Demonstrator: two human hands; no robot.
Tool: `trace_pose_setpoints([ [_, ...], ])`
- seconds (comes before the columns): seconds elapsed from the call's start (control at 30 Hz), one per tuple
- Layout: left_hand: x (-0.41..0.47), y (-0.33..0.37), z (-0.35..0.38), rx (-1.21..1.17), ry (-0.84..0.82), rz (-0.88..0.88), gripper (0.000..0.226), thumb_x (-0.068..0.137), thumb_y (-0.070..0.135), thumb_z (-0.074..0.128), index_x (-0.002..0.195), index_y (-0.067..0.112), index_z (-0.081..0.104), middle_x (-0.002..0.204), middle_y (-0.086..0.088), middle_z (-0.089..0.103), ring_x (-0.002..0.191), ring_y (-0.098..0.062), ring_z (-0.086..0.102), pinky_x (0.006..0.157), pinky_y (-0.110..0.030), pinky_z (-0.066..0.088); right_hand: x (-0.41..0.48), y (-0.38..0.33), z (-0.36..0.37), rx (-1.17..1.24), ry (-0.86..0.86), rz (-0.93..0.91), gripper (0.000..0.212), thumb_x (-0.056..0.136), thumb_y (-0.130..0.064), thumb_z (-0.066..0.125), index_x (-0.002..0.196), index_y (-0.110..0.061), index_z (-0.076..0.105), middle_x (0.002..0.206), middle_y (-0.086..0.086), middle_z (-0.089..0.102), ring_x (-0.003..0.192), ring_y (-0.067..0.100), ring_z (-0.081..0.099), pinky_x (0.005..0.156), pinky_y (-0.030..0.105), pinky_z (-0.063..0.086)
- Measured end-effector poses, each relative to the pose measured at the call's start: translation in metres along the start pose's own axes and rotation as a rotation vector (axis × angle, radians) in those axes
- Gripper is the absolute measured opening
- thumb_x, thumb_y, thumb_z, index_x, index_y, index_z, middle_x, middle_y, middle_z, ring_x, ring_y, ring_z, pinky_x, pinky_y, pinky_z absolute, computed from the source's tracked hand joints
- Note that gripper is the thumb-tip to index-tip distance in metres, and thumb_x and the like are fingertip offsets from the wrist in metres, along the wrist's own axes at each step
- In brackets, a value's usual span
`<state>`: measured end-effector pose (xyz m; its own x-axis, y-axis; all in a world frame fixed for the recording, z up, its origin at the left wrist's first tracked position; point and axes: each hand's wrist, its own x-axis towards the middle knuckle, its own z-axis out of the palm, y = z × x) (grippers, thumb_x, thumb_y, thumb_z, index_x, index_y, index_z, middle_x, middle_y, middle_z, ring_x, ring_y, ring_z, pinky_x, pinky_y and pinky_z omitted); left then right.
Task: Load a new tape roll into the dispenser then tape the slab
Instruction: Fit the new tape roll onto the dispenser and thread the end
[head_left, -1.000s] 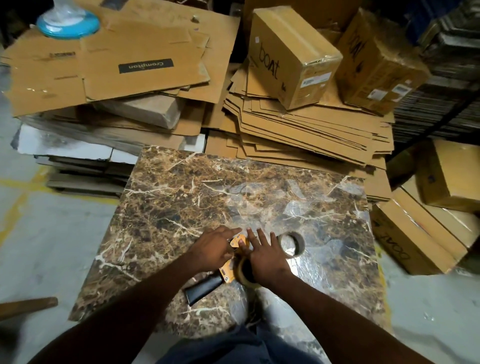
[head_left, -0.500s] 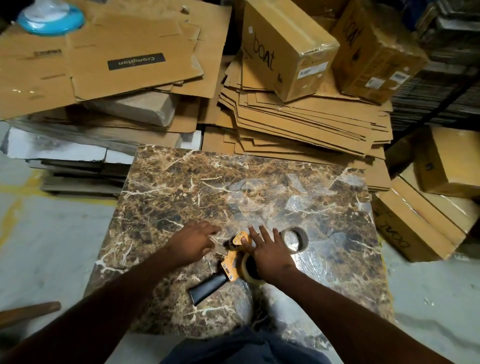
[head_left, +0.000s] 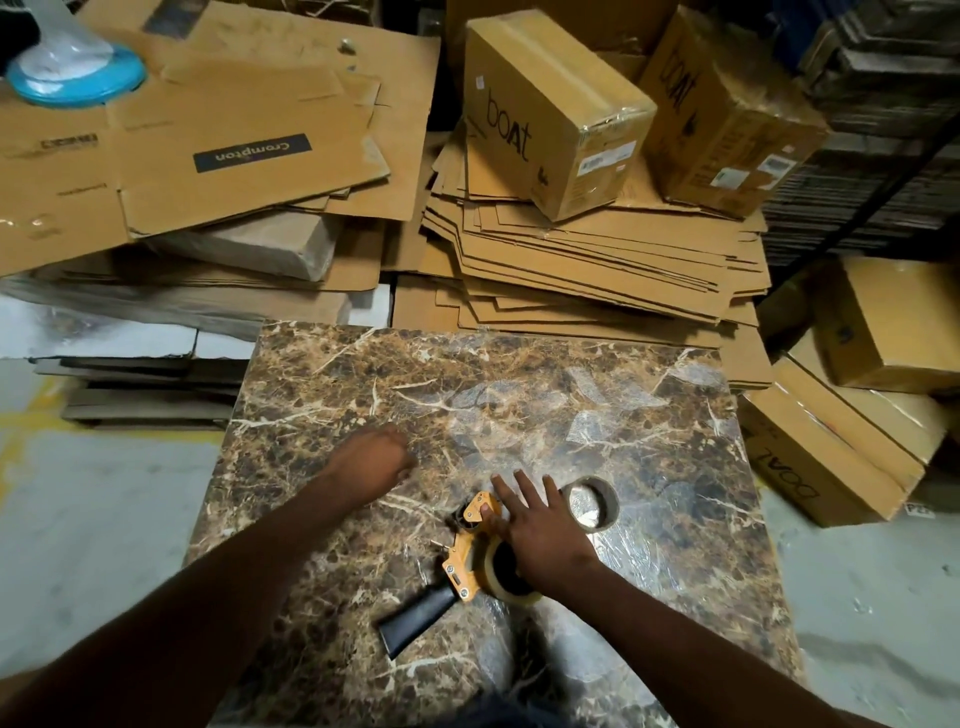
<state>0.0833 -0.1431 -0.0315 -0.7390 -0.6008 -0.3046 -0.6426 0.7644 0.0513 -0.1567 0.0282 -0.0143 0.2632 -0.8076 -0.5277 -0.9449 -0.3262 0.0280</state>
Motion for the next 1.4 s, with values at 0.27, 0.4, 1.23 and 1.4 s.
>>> trace_pose_setpoints([
  [0.27,0.06,0.024,-0.022,0.048,-0.01,0.176,0.018,0.101,0.029,0.065,0.113,0.029,0.078,0.108,0.005,0.072,0.104,-0.015,0.062,0.097,-0.037,0.053,0.034,0.031,-0.025,0.278,0.2,0.18,0.045,0.096,-0.044,0.053,0.135,-0.024,0.063,0.162,0.009,0.034,0.149,0.035,0.025,0.121,0.056,0.017],
  [0.4,0.084,0.046,-0.027,0.103,-0.061,0.271,0.018,0.098,0.026,0.068,0.112,0.028,0.079,0.108,0.004,0.071,0.11,-0.019,0.061,0.098,-0.04,0.051,0.06,0.04,-0.024,0.526,0.242,0.385,0.033,0.088,-0.047,0.06,0.091,-0.017,0.074,0.12,0.005,0.068,0.124,0.03,0.053,0.105,0.041,0.039],
  [1.23,0.035,0.068,0.003,-0.162,-0.014,-0.243,0.049,0.101,0.056,0.05,0.085,0.016,0.073,0.108,-0.006,0.064,0.105,-0.026,0.061,0.095,-0.046,0.046,0.08,0.023,-0.012,0.832,0.178,0.648,0.031,0.085,-0.042,0.053,0.074,-0.014,0.059,0.092,0.011,0.065,0.099,0.033,0.057,0.079,0.038,0.05],
  [1.4,-0.022,0.113,0.02,-0.105,-0.122,-0.42,0.071,0.09,0.066,0.036,0.077,0.01,0.077,0.095,-0.013,0.073,0.093,-0.036,0.068,0.088,-0.052,0.048,0.076,0.024,-0.015,0.855,0.133,0.669,0.039,0.083,-0.043,0.058,0.103,-0.011,0.069,0.108,0.011,0.065,0.109,0.034,0.055,0.088,0.04,0.049],
])
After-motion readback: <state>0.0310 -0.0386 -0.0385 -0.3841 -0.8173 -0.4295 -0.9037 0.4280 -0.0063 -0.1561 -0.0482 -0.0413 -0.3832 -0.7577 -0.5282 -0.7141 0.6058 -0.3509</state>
